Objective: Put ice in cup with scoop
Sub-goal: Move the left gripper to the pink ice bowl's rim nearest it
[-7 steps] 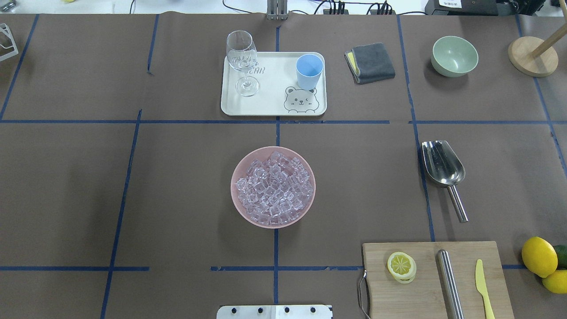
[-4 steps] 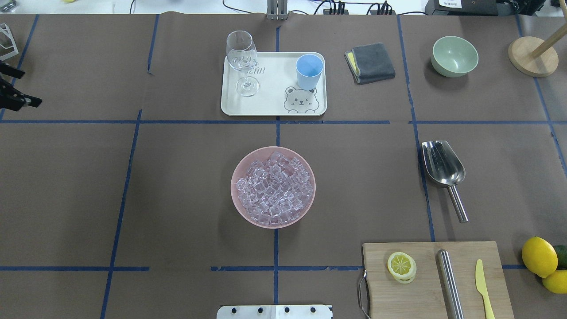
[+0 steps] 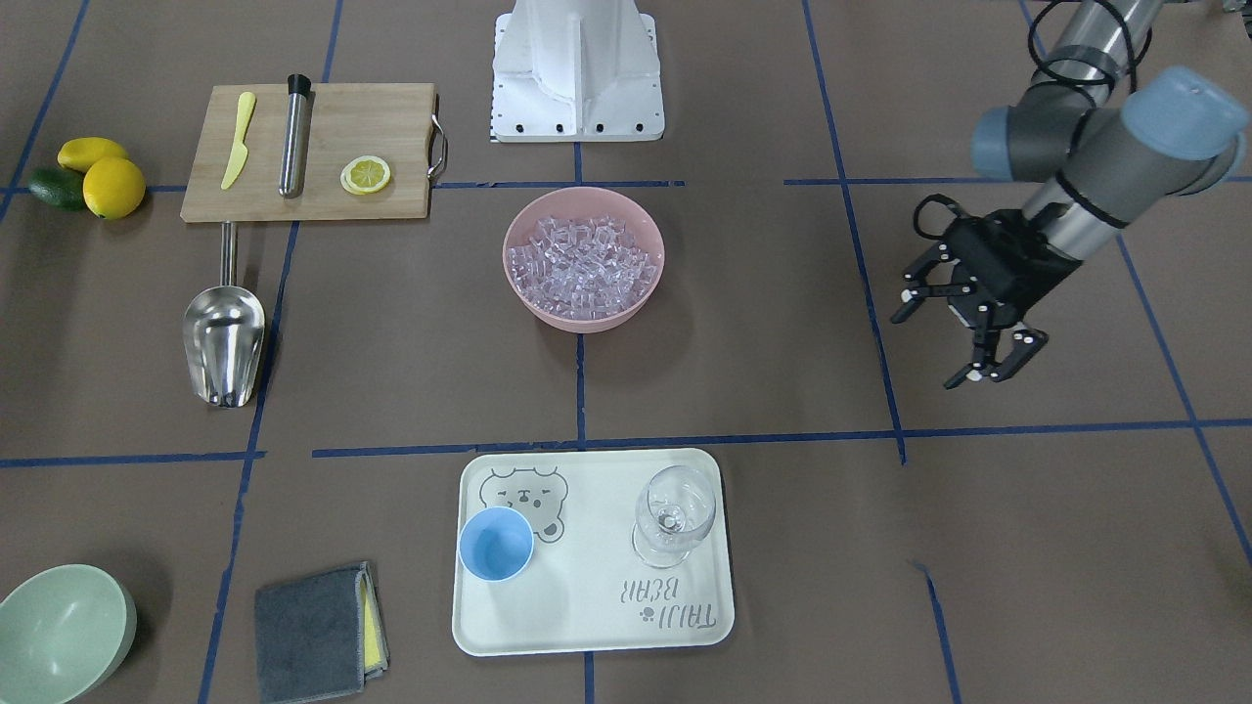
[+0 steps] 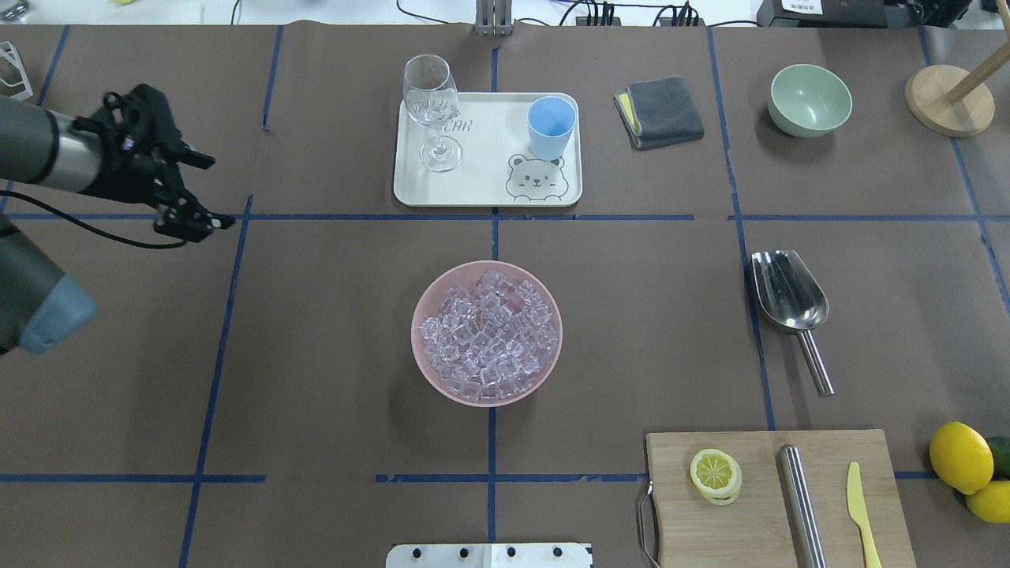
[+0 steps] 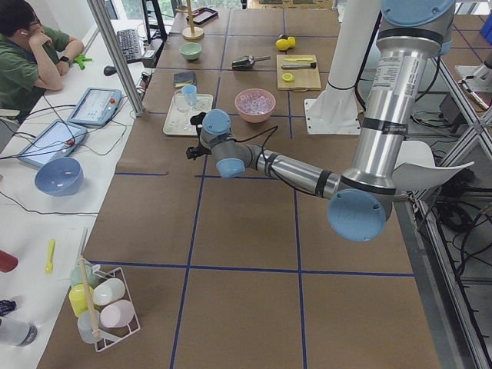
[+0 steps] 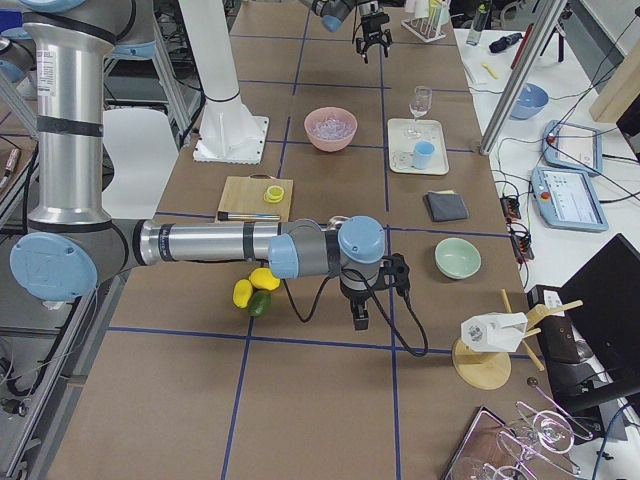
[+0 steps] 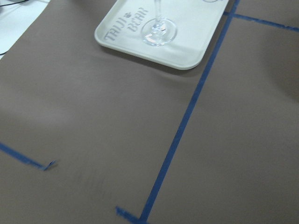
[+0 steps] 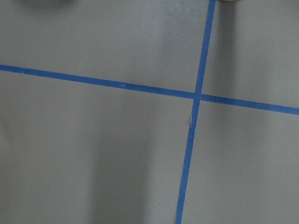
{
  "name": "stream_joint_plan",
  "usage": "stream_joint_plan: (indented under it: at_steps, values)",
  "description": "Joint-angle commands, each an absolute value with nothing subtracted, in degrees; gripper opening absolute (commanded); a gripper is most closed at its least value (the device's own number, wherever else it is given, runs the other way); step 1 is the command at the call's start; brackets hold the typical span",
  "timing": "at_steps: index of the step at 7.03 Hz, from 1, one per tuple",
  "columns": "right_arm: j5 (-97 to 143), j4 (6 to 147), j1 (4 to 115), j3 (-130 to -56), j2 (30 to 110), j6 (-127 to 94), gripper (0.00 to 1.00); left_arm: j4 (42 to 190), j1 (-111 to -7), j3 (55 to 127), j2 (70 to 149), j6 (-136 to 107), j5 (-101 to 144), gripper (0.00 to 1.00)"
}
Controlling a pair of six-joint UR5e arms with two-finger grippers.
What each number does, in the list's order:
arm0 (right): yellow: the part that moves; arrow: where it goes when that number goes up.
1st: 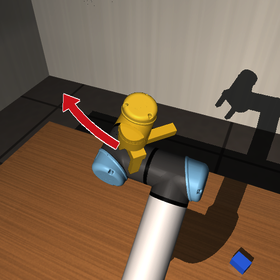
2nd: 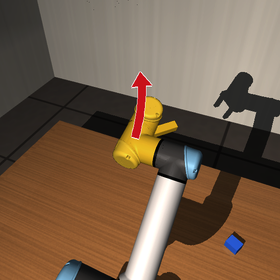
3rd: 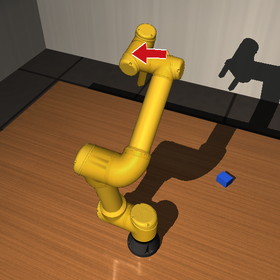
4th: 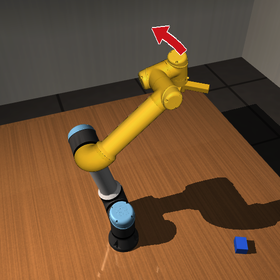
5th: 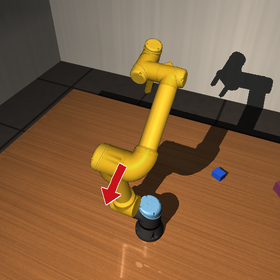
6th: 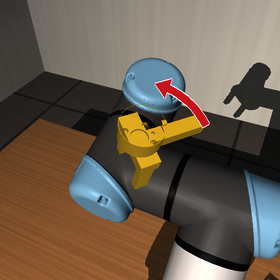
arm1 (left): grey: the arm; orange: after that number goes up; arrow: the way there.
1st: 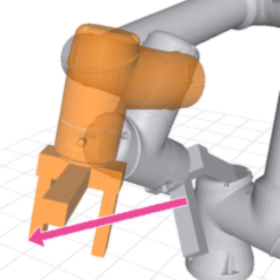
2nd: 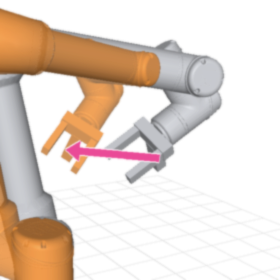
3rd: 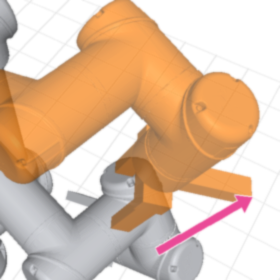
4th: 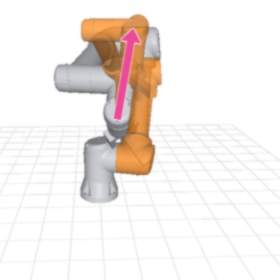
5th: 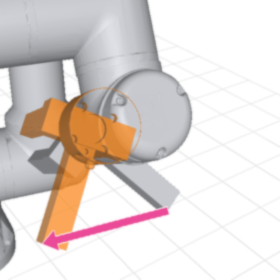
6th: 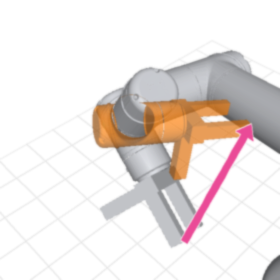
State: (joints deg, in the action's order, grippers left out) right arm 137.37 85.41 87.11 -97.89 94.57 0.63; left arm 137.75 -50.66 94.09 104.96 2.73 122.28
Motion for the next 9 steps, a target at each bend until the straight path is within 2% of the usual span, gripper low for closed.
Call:
stream_joint_plan:
  at_steps: [1,4,9]
  values:
    - [137.4,85.3,87.1,-98.0,94.6,0.7,1.0,137.0,-37.7,93.3,108.6,3.2,114.1,1.0]
    - [137.4,85.3,87.1,-98.1,94.6,0.8,1.0,140.7,-31.2,93.1,111.4,3.1,114.2,1.0]
    - [137.3,85.0,87.1,-98.3,94.6,0.6,1.0,157.0,-28.8,84.8,112.1,3.1,113.2,1.0]
